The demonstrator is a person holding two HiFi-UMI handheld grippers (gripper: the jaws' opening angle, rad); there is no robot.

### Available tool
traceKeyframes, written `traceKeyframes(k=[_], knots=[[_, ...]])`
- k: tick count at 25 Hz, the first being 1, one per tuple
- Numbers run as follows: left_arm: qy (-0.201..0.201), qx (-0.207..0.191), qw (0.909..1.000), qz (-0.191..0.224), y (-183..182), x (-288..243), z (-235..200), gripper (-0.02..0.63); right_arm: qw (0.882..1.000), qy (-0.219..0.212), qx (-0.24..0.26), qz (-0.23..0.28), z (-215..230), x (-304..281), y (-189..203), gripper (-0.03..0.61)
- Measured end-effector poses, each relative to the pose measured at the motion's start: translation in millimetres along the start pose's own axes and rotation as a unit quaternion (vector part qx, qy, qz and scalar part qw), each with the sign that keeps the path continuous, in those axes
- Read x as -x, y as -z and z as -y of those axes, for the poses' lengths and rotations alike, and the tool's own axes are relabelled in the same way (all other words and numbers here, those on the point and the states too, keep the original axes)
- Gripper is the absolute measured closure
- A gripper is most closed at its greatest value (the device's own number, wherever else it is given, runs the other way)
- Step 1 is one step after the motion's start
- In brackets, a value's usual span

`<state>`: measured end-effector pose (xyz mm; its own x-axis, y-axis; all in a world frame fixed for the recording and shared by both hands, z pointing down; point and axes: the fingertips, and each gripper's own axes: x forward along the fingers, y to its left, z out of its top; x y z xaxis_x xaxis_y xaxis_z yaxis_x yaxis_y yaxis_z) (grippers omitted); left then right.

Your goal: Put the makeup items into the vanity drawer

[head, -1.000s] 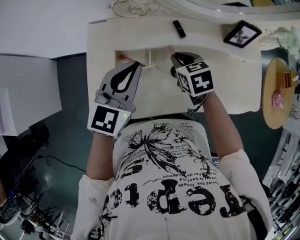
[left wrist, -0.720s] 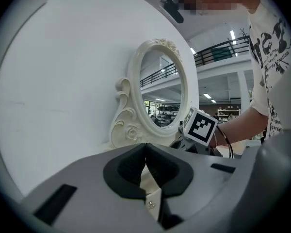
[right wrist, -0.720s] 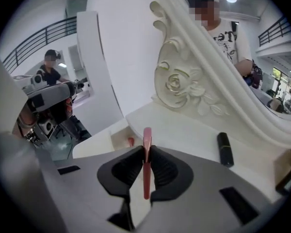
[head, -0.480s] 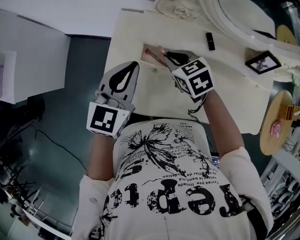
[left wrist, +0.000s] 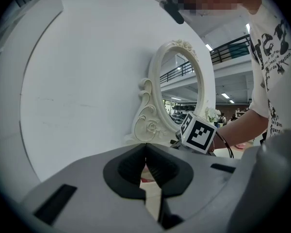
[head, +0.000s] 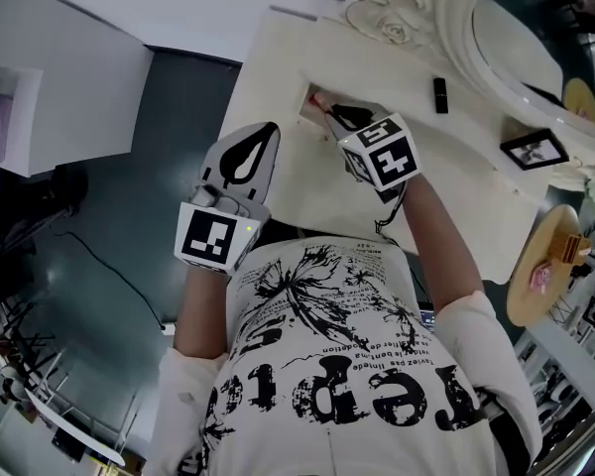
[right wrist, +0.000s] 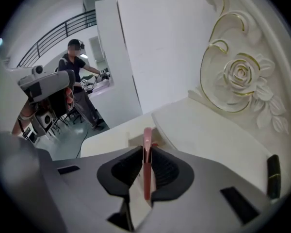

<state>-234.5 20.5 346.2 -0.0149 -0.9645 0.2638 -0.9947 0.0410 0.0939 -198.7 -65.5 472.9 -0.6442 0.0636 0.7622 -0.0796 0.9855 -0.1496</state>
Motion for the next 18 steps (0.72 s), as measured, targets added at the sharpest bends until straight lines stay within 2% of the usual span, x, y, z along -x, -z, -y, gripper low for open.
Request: traceKeyframes(k=[1, 2, 3, 4, 8, 13, 18], knots=[[0.000, 0.000, 1.0000, -0.001, 1, -1, 0, 0.600, 1.000, -0.006, -0.008, 0.007, 0, -1, -1, 0.491], [0.001, 0.000, 1.0000, -0.001, 2, -4, 1, 0.600, 1.000, -0.018, -0.016, 0.016, -2, -1, -1, 0.371], [0.002, 0.001, 1.0000, 0.000, 2, -7, 2, 0.600, 0.999, -0.030, -0.021, 0.022, -4, 0, 0, 0.218], [0.004, 0.001, 1.0000, 0.001, 3, -11, 4, 0.600, 0.999, -0.035, -0.023, 0.025, -4, 1, 2, 0.196], [0.019, 0.003, 0.9998, 0.007, 0, -19, 9, 0.600, 0.999, 0.002, -0.023, 0.034, 8, 11, 6, 0.198], [0.057, -0.004, 0.9983, 0.010, -12, -22, 14, 0.600, 0.997, 0.029, -0.059, 0.047, 10, 32, 6, 0.204], [0.104, -0.007, 0.9945, 0.010, -18, -37, 37, 0.600, 0.992, 0.070, -0.097, 0.049, 25, 61, 33, 0.216]])
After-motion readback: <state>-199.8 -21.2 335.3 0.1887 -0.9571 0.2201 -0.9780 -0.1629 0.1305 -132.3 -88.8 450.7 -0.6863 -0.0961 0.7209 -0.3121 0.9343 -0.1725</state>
